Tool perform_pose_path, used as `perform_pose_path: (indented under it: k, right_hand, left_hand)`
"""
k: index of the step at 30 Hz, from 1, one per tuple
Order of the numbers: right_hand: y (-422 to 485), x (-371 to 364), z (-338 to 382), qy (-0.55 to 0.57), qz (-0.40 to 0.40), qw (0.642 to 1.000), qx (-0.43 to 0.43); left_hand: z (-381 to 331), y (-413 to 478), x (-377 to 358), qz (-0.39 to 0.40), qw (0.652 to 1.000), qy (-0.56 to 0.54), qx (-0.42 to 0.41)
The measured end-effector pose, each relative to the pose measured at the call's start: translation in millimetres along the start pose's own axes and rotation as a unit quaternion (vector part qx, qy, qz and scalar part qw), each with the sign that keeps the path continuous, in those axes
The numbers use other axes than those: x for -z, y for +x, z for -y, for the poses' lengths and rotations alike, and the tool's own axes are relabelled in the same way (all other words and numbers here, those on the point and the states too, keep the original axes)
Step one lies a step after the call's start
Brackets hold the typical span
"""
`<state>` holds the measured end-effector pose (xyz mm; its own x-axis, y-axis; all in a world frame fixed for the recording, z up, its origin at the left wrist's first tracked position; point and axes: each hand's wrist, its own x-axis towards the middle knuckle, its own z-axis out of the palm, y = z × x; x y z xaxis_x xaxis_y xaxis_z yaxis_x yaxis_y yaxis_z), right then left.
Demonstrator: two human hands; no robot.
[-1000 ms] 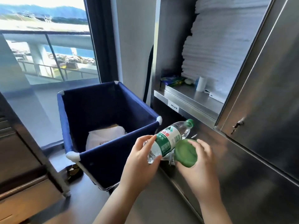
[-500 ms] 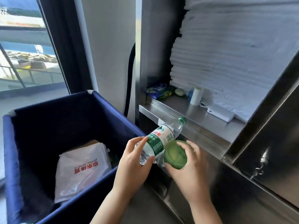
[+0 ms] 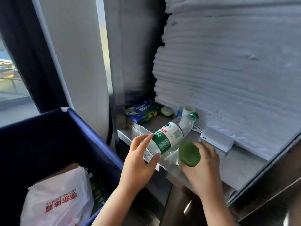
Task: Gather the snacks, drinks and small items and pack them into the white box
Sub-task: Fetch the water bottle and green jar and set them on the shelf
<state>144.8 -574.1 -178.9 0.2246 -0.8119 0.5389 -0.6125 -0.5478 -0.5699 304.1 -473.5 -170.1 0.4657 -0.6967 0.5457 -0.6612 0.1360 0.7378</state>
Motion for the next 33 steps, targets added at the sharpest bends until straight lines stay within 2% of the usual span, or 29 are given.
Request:
perform_pose_path:
  k: [5, 13, 16, 19, 22, 25, 29, 33]
  right_hand:
    - [25.2, -19.9, -25.5, -0.022, -0.008, 0.999, -0.031]
    - [43.4, -40.4, -44.0, -0.075, -0.032, 0.985, -0.150]
    - [45.9, -44.0, -45.4, -0.093, -0.017, 0.982, -0.166]
    - [52.1, -41.4, -37.4, -0.133, -0.011, 0.982, -0.136]
    - [65.4, -40.3, -19.8, -0.070, -0.045, 0.991, -0.105]
    - [87.5, -44.6, -5.3, -0.015, -0.073, 0.986, -0.151]
    - [111.6, -52.5, -5.5, 0.035, -0.064, 0.971, -0.230]
    - [120.0, -57.6, -1.2, 0.094, -0.093, 0.966, -0.224]
  left_hand:
    - [28.3, 36.9, -26.9, 0.044, 0.999, -0.028, -0.012]
    - [66.2, 95.3, -62.1, 0.123, 0.987, -0.096, -0.050]
    - [77.2, 107.6, -73.8, 0.144, 0.982, -0.111, -0.057]
    - [82.2, 113.9, -80.1, 0.153, 0.978, -0.131, -0.061]
    - [87.9, 118.6, -84.2, 0.158, 0.975, -0.140, -0.068]
    - [91.2, 119.9, -86.5, 0.145, 0.974, -0.149, -0.087]
    - [95.1, 115.3, -89.4, 0.112, 0.976, -0.148, -0.115]
    - [98.8, 109.8, -96.5, 0.102, 0.978, -0.131, -0.123]
